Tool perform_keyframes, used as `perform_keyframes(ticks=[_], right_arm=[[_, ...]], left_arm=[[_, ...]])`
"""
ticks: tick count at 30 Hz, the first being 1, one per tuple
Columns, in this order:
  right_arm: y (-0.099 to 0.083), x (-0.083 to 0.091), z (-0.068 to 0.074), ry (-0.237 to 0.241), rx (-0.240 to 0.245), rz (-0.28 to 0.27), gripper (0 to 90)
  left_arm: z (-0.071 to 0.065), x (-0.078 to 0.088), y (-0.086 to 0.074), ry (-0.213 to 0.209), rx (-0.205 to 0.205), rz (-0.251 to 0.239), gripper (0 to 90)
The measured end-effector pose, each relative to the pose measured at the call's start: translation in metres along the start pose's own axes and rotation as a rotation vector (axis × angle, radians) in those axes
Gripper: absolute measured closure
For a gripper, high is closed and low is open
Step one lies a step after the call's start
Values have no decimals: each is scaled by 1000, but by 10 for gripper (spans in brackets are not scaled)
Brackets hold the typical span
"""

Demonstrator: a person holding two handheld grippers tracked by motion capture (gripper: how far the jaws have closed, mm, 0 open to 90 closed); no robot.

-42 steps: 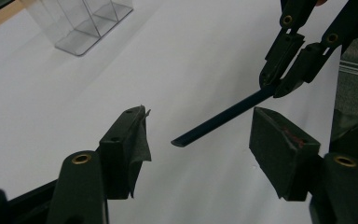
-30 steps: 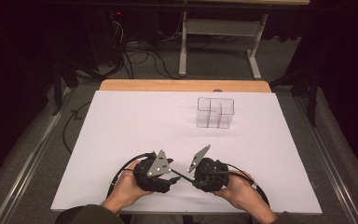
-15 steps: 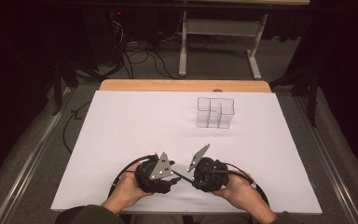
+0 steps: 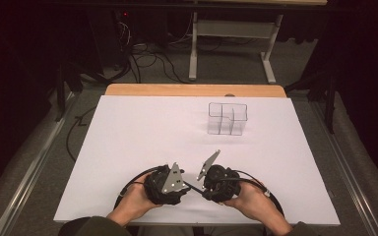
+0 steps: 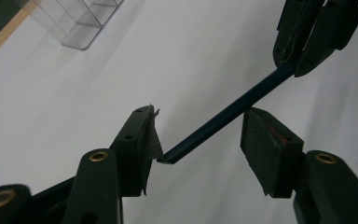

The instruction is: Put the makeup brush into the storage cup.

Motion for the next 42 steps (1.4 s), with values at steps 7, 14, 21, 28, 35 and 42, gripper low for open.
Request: perform_keyframes(ticks=[7, 14, 21, 28, 35, 42], right_arm=[[3, -3, -1, 22, -12, 11, 854], [6, -4, -3, 34, -18, 14, 854], [6, -3, -3, 45, -21, 6, 854], [6, -4, -3, 57, -28, 28, 854], [7, -5, -4, 70, -36, 21, 854], [7, -4, -4, 67, -33, 13, 854]], left_arm=[[-2, -1, -3, -1, -35, 15, 453], [0, -1, -3, 12, -41, 19, 467], [0, -1, -3, 16, -47, 23, 485], [-3, -3, -5, 16, -75, 19, 443], [-2, -2, -5, 20, -78, 22, 451], [-1, -1, -4, 19, -76, 20, 479]])
Point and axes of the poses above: each handheld gripper's, and its own axes: x roughly backward along the jaws, y roughly out of its top, z roughly to its left, the point moved 4 cm from there along -x, roughly forward along the jaws, and after that the axes turned 5 degrees about -y, right-handed, at the moved point
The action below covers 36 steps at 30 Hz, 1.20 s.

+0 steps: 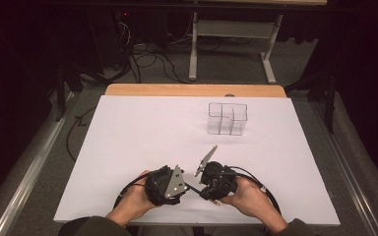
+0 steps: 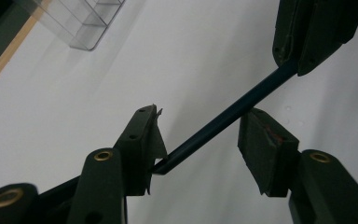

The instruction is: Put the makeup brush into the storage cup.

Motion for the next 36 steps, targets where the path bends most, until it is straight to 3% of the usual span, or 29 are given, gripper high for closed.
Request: perform_keyframes(ticks=[9, 23, 36], right_arm=[[0, -1, 1, 13, -8, 11, 854], [1, -2, 0, 24, -10, 16, 854], [6, 4, 0, 28, -1, 34, 854]], left_arm=[[-4, -2, -1, 1, -40, -8, 396], [-5, -3, -3, 10, -51, 8, 453], [-6, 0, -2, 45, -133, -18, 480]])
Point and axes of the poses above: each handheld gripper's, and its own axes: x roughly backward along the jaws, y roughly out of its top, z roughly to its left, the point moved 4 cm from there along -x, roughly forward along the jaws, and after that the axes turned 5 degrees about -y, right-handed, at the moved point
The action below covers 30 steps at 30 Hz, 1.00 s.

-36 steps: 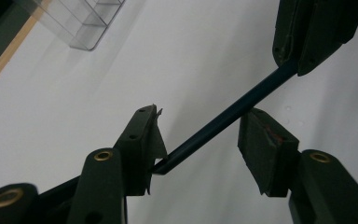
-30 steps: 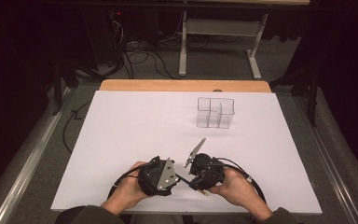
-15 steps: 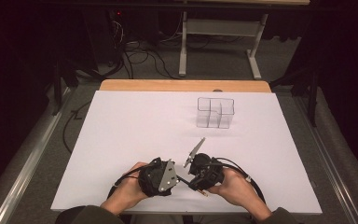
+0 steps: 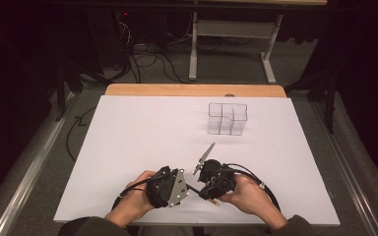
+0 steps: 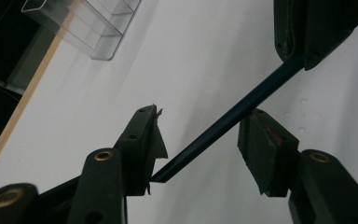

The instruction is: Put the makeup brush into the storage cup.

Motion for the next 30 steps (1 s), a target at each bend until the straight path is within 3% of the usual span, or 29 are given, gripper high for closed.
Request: perform_keyframes(ticks=[4, 11, 13, 16, 18, 24, 30], right_arm=[[1, 0, 0, 8, -2, 0, 853], [3, 1, -2, 8, 0, -6, 853], [2, 2, -1, 20, -4, -4, 853], [3, 4, -3, 32, -8, -13, 853], [5, 5, -3, 37, -18, -12, 853], [5, 5, -4, 38, -16, -23, 853], [5, 7, -5, 46, -15, -33, 852]], left_arm=[[-1, 0, 0, 14, -34, -2, 490], [0, 1, 1, 28, -46, 1, 491], [-2, 0, 0, 38, -78, -2, 499], [-11, 0, -1, -1, -105, 7, 561], [-13, -1, -2, -4, -120, 19, 579], [-10, 0, -2, -4, -94, 20, 613], [-9, 1, -2, -3, -97, 25, 624]])
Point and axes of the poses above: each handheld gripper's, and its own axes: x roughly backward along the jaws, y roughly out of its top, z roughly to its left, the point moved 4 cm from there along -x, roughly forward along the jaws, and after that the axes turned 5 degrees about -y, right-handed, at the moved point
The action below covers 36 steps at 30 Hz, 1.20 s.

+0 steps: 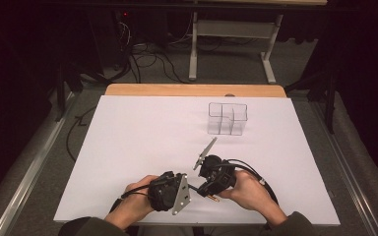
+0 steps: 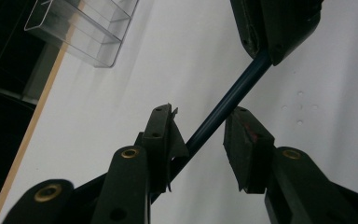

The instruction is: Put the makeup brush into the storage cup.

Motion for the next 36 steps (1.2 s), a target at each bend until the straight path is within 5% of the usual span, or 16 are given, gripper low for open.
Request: perform_keyframes(ticks=[7, 31, 36], right_arm=[[1, 2, 0, 5, 3, -6, 852], [0, 12, -2, 23, 6, -79, 847], [0, 15, -3, 28, 7, -103, 837]], left_arm=[[1, 2, 0, -1, -11, 23, 651], [3, 5, 4, -24, 42, 35, 738], [0, 7, 3, -42, 22, 67, 775]])
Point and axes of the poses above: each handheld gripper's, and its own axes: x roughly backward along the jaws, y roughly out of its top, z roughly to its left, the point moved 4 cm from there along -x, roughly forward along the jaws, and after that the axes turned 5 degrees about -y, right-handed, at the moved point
